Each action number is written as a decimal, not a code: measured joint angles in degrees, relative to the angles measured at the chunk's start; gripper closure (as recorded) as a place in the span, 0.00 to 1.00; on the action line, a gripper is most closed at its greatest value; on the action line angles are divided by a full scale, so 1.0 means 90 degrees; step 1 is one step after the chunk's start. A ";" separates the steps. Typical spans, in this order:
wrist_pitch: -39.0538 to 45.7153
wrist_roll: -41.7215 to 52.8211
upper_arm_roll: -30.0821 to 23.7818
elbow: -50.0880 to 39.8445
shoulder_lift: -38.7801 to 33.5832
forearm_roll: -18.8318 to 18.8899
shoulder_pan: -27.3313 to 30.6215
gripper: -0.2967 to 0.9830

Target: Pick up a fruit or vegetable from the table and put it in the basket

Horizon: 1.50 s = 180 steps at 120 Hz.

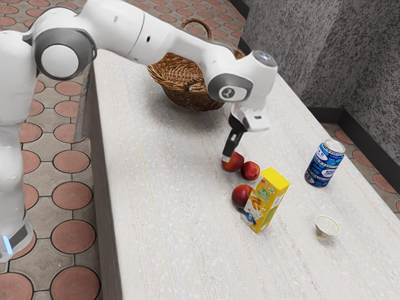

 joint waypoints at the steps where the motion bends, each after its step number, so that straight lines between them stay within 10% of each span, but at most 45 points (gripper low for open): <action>1: 0.0003 0.0006 -0.0001 -0.0001 0.0002 -0.0001 0.0001 0.23; 63: 0.0146 0.0252 -0.0039 0.0025 0.0445 0.0023 0.0004 0.24; 93: 0.0199 0.0285 -0.0061 0.0029 0.0418 0.0052 0.0008 0.48; 127: -0.0099 0.0293 -0.0477 0.0243 -0.1374 0.0078 -0.0092 0.48; 153: -0.0564 0.0314 0.1300 0.1182 -0.1634 0.0054 -0.1480 0.48; 180: -0.0782 0.0339 0.1675 0.1273 -0.1428 0.0056 0.0041 0.49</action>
